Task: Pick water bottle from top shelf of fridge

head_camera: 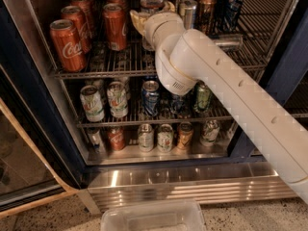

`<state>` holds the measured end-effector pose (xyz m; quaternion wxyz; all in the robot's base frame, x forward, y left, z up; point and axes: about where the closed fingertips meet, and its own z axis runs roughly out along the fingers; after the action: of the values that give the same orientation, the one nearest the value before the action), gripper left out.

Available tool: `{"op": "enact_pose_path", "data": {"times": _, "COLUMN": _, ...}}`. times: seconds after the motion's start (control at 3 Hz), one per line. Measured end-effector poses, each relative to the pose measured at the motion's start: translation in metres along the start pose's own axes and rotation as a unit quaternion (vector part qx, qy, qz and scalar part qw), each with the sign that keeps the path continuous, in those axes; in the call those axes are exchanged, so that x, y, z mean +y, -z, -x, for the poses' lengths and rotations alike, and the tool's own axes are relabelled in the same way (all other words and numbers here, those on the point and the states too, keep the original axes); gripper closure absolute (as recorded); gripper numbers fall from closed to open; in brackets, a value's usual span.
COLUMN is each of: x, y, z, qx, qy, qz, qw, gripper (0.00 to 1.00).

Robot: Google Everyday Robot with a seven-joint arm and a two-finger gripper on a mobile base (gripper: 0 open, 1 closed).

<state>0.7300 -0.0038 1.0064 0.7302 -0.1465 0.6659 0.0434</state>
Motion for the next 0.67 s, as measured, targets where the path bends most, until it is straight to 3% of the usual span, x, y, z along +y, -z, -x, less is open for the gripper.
{"op": "enact_pose_path", "data": {"times": 0.67, "x": 0.0000, "y": 0.0000, "z": 0.0000, "qx": 0.000, "qy": 0.000, "qz": 0.000, "qw": 1.0000, "gripper": 0.81}}
